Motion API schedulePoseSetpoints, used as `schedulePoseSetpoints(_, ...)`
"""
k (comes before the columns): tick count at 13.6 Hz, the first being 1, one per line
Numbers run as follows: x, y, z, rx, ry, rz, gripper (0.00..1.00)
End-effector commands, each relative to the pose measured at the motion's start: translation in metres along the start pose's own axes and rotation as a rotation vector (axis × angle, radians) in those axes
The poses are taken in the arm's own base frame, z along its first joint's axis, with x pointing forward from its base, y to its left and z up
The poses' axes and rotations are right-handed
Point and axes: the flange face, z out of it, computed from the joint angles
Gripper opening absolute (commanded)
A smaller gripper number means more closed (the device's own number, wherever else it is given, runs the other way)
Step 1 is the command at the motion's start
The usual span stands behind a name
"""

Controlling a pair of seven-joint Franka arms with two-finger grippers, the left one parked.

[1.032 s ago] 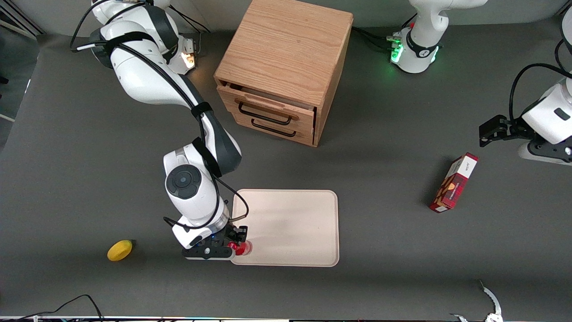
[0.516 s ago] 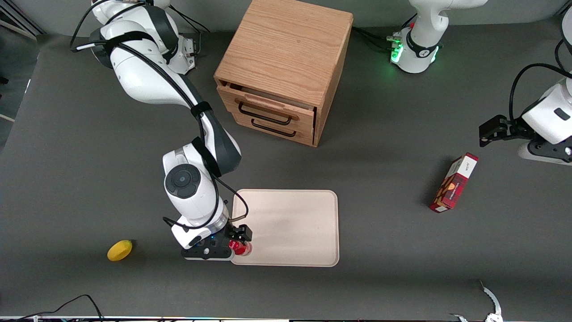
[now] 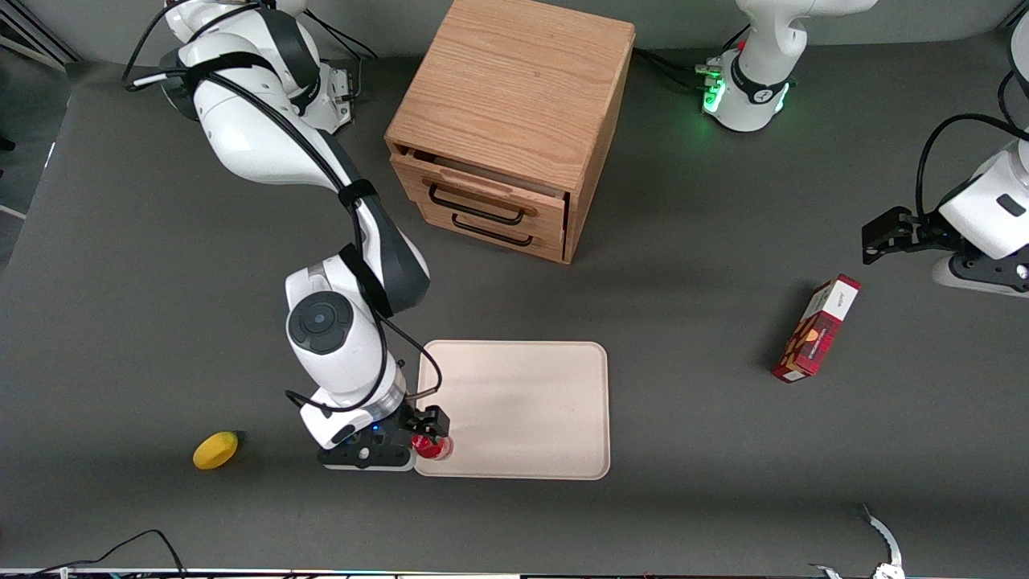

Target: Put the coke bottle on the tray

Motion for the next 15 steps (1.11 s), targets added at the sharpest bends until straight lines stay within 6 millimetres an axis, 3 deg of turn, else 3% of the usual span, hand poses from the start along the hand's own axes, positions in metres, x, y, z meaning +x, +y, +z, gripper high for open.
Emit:
schedulePoseSetpoints(1,-0.01,0.033,-0.048,-0.027,-0.042,0.038,1.0)
schedulePoseSetpoints(8,-0.06,0.138,-0.159,-0.061,-0.09,0.046,1.0)
schedulePoseSetpoints(15,-0.076,0.224,-0.249,-0.097,-0.193,-0.026,1.0)
